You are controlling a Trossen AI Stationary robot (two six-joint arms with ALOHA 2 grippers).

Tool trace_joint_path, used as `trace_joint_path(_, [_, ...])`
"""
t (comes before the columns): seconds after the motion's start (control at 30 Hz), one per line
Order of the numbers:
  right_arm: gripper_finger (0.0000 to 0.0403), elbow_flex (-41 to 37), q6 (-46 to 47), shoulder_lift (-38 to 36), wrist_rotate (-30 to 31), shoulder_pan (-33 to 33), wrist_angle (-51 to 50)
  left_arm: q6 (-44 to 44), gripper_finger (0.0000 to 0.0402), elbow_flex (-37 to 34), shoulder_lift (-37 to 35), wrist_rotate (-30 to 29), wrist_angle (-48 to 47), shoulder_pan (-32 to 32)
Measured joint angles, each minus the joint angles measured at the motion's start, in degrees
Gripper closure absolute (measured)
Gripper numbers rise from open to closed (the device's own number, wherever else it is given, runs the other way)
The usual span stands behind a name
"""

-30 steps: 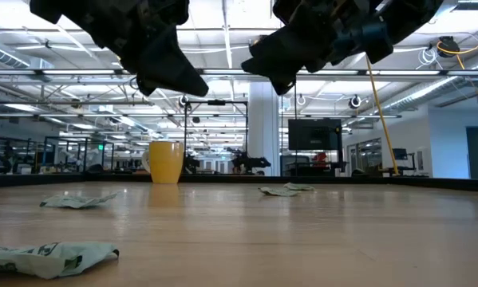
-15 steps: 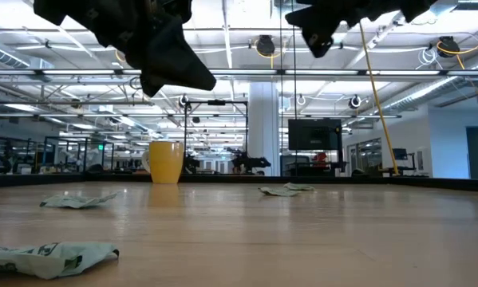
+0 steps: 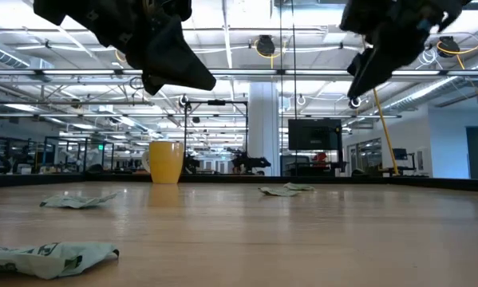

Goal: Pick and place Stevia / Truvia into bins
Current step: Put the stevia packet into the transparent container

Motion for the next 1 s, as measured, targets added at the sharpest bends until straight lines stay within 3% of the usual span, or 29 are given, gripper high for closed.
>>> trace_joint_path(0.3, [0.0268, -10.5, -0.6, 0.0, 12.6, -0.8, 2.4, -1.1, 0.0369, 0.0, 0.0, 0.0, -0.5, 1.1])
trace_joint_path(0.43, [0.0268, -15.8, -1.6, 0.0, 18.9, -2.5, 15.3, -0.3, 0.0369, 0.0, 0.0, 0.0, -0.4, 1.7])
trace_joint_path(0.53, [0.0268, -18.7, -5.2, 0.0, 18.0, -4.7, 25.3, -0.8, 0.0369, 0.0, 0.0, -0.1, -0.4, 2.7])
trace_joint_path(0.73, [0.0268, -19.9, -7.8, 2.6, 17.2, -11.0, 33.5, -2.1, 0.0369, 0.0, 0.0, -0.2, -0.4, 4.1])
trace_joint_path(0.9, [0.0268, -19.9, -9.2, 9.8, 9.9, -15.3, 42.3, -2.3, 0.0369, 0.0, 0.0, -0.2, -0.4, 4.9])
trace_joint_path(1.0, [0.0268, -19.9, -10.5, 15.5, 8.6, -17.0, 46.1, -2.1, 0.0369, 0.0, 0.0, -0.1, -0.4, 4.9])
